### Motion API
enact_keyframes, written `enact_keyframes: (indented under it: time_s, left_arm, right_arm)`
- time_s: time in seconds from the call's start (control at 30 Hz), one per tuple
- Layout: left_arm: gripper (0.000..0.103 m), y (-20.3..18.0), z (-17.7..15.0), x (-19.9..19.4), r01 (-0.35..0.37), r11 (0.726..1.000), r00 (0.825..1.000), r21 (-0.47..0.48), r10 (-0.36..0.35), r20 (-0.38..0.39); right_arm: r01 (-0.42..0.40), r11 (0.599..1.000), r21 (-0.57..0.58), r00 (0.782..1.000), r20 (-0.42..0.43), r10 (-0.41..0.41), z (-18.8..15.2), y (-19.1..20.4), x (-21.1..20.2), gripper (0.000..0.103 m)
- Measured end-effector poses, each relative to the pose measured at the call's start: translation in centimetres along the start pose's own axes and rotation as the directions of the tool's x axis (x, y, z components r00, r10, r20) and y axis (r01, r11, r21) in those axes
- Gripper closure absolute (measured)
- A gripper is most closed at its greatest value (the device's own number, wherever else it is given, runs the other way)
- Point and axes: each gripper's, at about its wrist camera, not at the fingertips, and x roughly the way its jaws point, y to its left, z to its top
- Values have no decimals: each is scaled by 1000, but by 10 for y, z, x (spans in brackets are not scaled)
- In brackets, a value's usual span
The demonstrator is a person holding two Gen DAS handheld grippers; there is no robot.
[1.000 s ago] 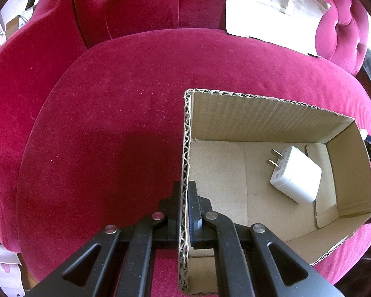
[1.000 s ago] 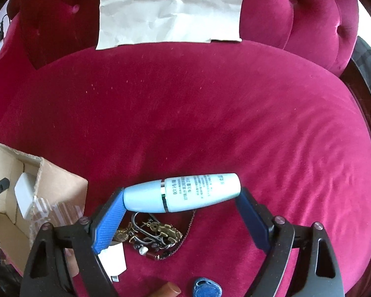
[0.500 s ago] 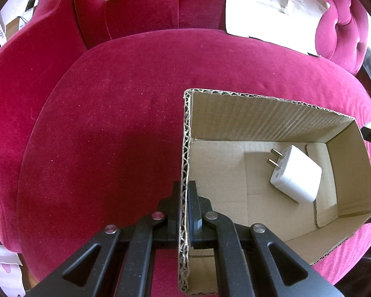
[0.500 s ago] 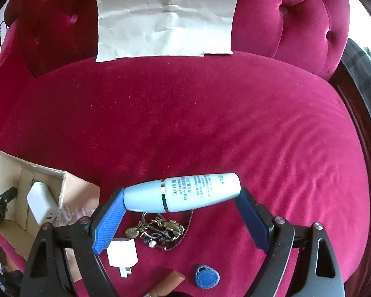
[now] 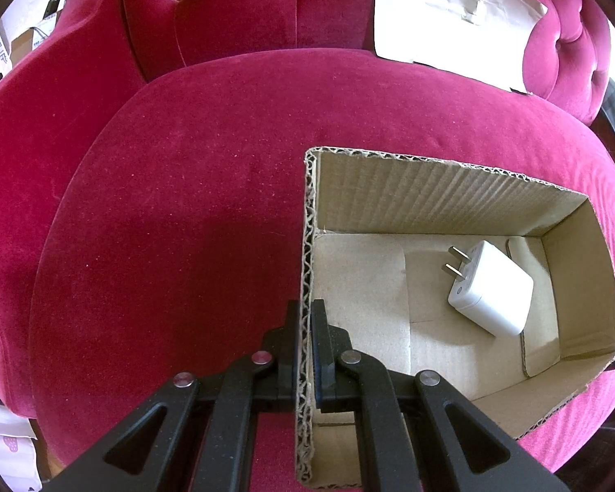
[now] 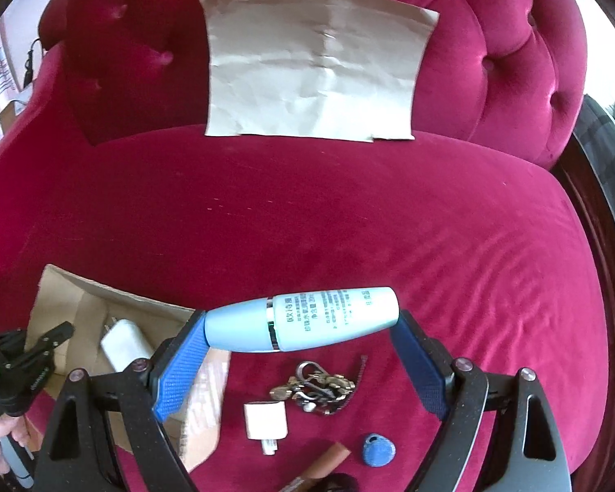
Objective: Organize rigid objects
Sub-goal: 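Carry the bottle into the box and release it beside the charger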
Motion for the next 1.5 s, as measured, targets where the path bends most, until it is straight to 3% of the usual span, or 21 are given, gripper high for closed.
enact_keyframes:
  time_s: [0.43,0.93,1.37,1.4,1.5]
  left_arm:
    - [99,-1,1,2,0,1000,1000,0,0,1]
    - [99,-1,1,2,-1,1000,1000,1,1,2]
    - [99,0,1,2,0,1000,1000,3,0,3]
    - [99,0,1,2,-4,997,1000,82,3,17]
    - [99,1,0,2,-4,997,1000,83,3,17]
  right_arm:
    - [-63,997,-46,998,26,64,2,44,-17,12]
    - [-133,986,-105,991,-13,132,-7,104,-11,12]
    - [-139,989,-52,988,-75,135,-15,129,9,12]
    - [-137,990,-42,988,-78,133,-15,131,11,12]
    - [-138,990,-11,986,-91,137,-16,133,17,12]
